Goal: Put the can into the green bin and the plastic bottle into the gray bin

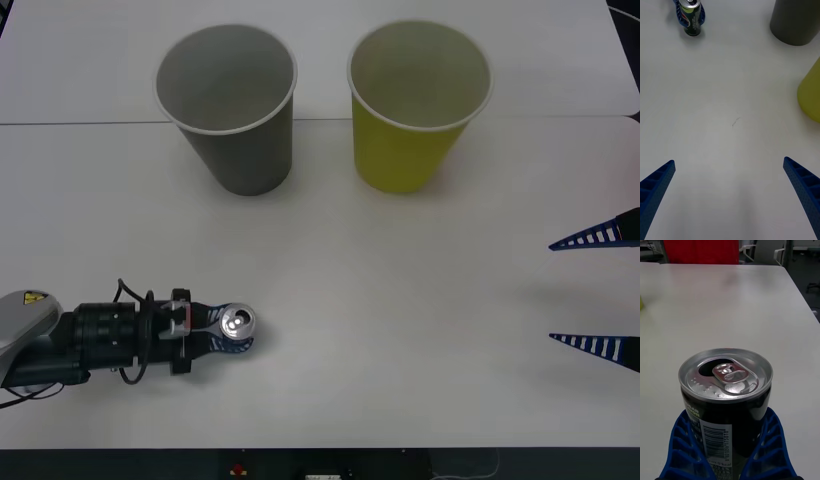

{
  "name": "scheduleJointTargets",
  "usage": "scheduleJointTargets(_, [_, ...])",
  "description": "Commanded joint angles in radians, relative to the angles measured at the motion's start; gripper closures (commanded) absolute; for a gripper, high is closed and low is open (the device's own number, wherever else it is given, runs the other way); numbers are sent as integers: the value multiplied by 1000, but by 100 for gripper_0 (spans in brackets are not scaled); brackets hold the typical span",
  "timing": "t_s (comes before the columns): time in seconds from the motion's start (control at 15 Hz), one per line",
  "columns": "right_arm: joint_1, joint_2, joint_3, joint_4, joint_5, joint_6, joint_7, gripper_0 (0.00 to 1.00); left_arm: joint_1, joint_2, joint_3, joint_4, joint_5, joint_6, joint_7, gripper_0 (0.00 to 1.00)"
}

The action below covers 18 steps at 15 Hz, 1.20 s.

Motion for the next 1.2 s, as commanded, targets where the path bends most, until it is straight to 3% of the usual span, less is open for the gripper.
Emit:
scheduleJointTargets(0.07, [0, 0, 0, 0, 0, 0, 0, 0, 0, 2, 0, -22, 0, 21, 30, 100])
scheduleJointTargets(0.2, [0, 0, 0, 0, 0, 0, 0, 0, 0, 2, 0, -48, -15, 49, 76, 100])
scheduleJointTargets(0.6, [0, 0, 0, 0, 0, 0, 0, 0, 2, 34, 12, -191, -89, 75, 372, 100])
scheduleJointTargets(1.07, [0, 0, 0, 0, 0, 0, 0, 0, 11, 66, 71, -407, -271, 145, 792, 100])
scheduleJointTargets(1.2, [0, 0, 0, 0, 0, 0, 0, 0, 37, 83, 101, -530, -368, 176, 988, 100])
